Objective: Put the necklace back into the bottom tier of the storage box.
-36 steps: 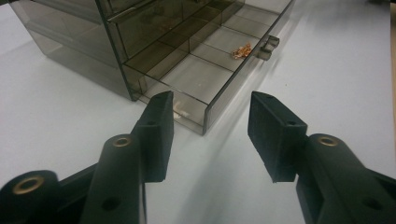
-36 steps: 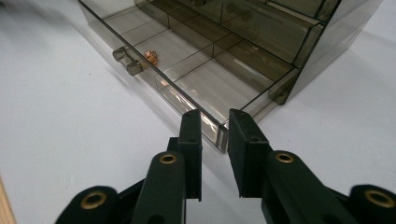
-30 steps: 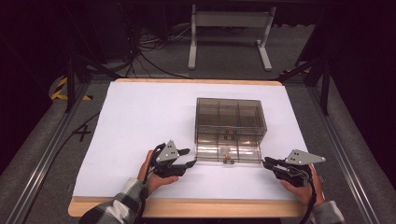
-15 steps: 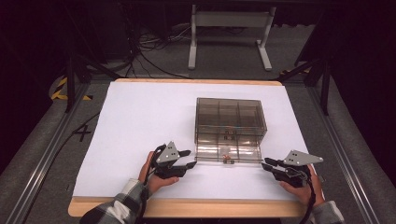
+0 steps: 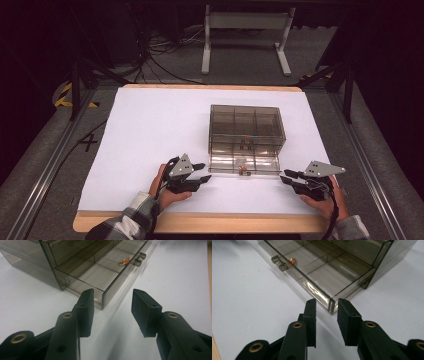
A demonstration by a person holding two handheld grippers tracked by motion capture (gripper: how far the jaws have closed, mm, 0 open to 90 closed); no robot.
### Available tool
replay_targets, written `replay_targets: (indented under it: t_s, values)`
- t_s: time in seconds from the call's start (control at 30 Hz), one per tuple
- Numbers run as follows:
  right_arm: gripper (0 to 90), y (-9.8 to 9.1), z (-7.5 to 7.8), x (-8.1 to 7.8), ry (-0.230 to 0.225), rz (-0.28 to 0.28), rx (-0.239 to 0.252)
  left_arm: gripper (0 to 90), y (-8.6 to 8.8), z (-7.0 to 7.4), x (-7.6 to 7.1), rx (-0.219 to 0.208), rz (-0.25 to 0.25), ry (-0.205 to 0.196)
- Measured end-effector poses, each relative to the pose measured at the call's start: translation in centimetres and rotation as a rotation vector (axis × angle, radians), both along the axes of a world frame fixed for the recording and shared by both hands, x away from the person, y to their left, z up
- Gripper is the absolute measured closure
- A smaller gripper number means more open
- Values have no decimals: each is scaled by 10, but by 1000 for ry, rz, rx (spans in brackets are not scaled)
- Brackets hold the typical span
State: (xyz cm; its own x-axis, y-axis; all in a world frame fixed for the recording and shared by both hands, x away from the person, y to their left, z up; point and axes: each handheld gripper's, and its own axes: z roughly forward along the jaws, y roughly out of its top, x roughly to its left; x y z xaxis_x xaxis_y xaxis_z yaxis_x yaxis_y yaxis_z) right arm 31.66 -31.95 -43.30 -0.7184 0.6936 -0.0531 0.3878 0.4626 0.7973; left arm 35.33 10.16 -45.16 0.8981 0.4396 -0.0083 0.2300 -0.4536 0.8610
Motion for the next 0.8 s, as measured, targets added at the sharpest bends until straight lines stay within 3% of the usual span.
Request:
replay_targets:
  t_s: [0.23, 0.37, 0.57, 0.63, 0.8]
  values:
    - [673, 0, 1, -1, -20, 1, 20, 530, 2, 2, -1, -35, 2, -8]
    - [676, -2, 1, 0, -24, -12, 51, 555, -1, 1, -1, -27, -3, -14]
    - [684, -4, 1, 1, -40, -22, 42, 567, -1, 3, 2, -19, 6, -25]
    - [703, -4, 5, 0, -72, -26, 36, 576, -2, 2, 2, -7, 11, -26]
    - [806, -10, 28, 3, -169, -74, 80, 634, -5, 1, 0, 12, 2, -31]
